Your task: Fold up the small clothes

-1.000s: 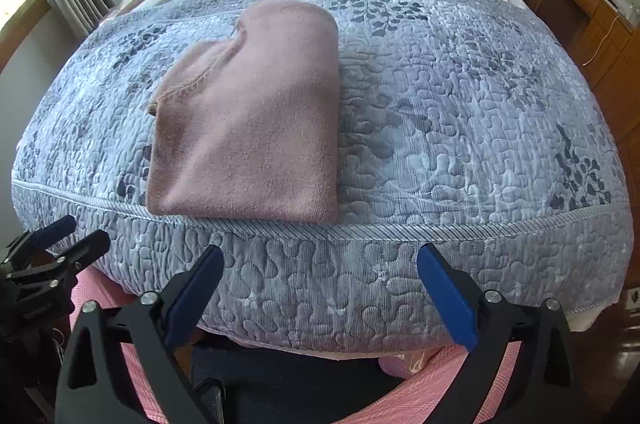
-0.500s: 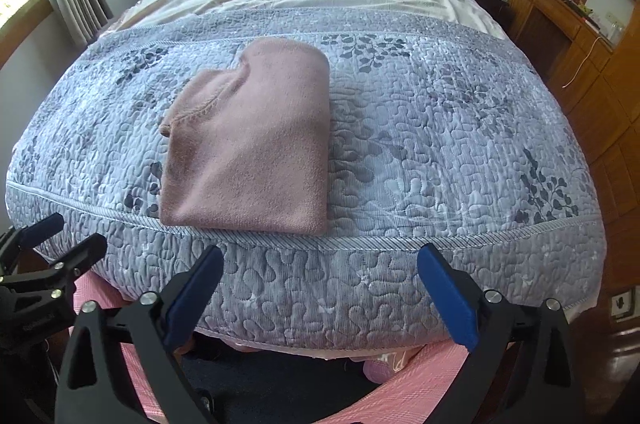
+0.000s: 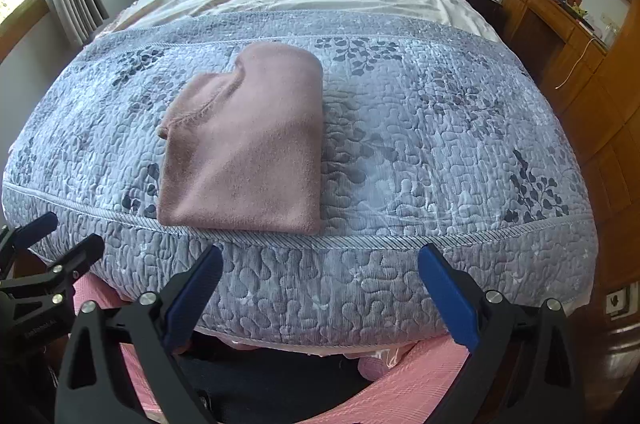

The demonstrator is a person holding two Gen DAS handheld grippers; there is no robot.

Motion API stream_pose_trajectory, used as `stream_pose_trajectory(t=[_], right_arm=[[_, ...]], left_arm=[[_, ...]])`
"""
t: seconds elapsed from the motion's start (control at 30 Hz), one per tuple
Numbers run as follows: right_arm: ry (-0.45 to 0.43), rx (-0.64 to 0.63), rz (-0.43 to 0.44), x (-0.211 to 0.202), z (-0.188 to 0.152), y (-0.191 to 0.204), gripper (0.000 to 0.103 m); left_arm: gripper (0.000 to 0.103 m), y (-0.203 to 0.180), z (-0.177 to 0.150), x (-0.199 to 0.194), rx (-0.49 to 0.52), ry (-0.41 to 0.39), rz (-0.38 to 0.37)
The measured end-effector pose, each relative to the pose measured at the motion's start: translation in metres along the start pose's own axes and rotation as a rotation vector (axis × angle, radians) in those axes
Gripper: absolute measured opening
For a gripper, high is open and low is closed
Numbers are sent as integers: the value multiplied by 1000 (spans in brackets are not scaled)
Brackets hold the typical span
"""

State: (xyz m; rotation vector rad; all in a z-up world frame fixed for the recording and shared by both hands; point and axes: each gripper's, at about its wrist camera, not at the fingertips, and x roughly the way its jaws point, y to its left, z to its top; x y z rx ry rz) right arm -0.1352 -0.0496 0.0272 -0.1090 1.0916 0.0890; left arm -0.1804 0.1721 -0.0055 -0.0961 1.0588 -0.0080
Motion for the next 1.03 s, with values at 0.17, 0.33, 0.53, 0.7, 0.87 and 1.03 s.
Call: stream_pose_trajectory(t=[0.17, 0.33, 0.53, 0.7, 0.87, 1.03], right_arm=[[3, 0, -10, 2, -1, 0, 99], [11, 6, -9, 5, 0, -2, 99], [0, 5, -21, 6, 1, -3, 99], [10, 18, -21, 9, 1, -6, 99], [23, 42, -4, 9, 0, -9, 99], [31, 45, -12, 11, 0, -10, 99]], left_arm=[[89, -2, 0, -1, 8, -1, 7], [89, -5, 0, 1, 14, 6, 4], [89, -8, 1, 2, 21, 5, 9], [89, -8, 2, 3, 19, 9, 5], [89, -7, 2, 3, 14, 8, 5], [89, -6, 2, 2, 11, 2, 5]])
